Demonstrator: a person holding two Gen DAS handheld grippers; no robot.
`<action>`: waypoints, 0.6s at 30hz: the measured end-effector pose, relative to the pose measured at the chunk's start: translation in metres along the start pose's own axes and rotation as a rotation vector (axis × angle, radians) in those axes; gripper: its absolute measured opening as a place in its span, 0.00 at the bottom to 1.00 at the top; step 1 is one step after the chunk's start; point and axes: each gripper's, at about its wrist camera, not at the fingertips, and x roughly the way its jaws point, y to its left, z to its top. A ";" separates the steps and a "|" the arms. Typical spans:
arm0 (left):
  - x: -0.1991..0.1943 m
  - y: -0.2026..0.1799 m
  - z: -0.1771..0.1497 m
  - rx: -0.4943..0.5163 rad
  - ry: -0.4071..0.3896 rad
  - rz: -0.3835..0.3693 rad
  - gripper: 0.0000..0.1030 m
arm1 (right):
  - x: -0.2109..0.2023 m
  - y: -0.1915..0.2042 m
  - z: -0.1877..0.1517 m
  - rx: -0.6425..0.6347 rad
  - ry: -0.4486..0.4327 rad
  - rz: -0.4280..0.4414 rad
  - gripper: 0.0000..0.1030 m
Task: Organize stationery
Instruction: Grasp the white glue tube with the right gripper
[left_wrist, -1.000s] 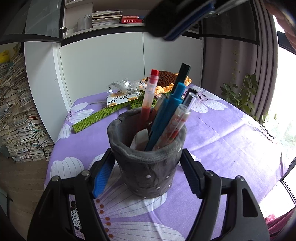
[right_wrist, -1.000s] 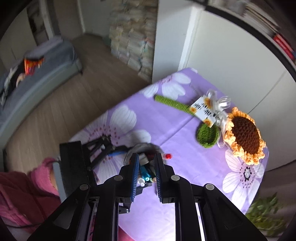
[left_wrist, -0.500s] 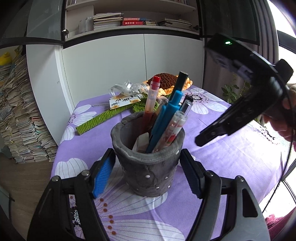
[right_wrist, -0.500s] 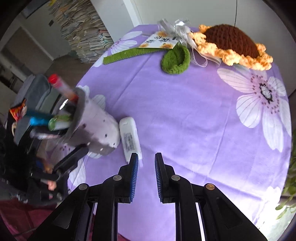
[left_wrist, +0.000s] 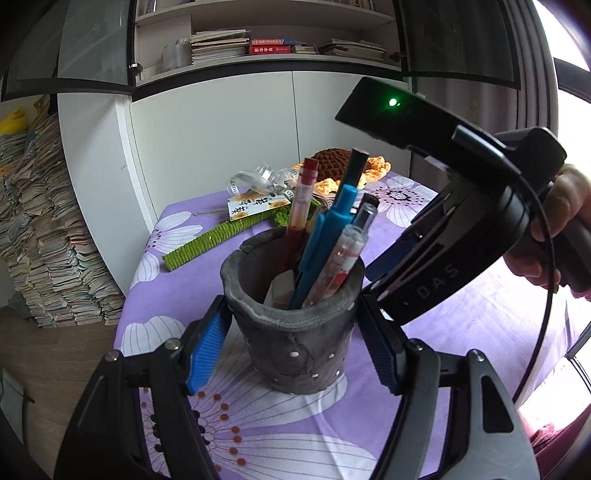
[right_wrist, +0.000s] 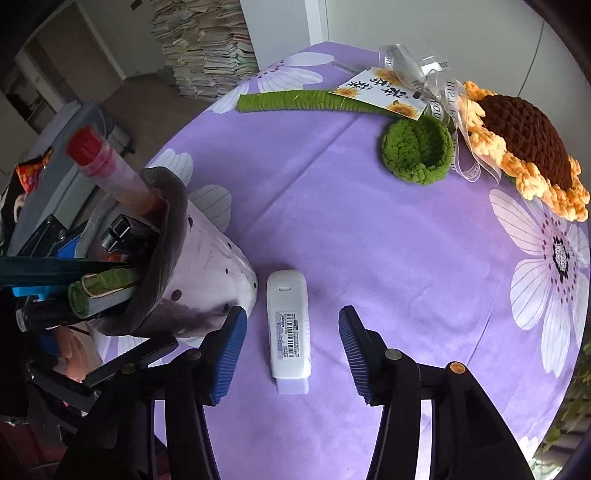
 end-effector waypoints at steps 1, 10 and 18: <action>-0.001 0.001 -0.001 0.000 0.000 0.009 0.66 | 0.002 0.001 0.002 -0.007 0.003 -0.005 0.51; -0.004 0.010 -0.005 -0.005 0.001 0.035 0.67 | 0.022 0.005 0.015 -0.002 0.024 0.010 0.26; -0.004 0.011 -0.005 -0.004 -0.005 0.031 0.67 | -0.043 -0.001 0.001 0.075 -0.155 0.024 0.26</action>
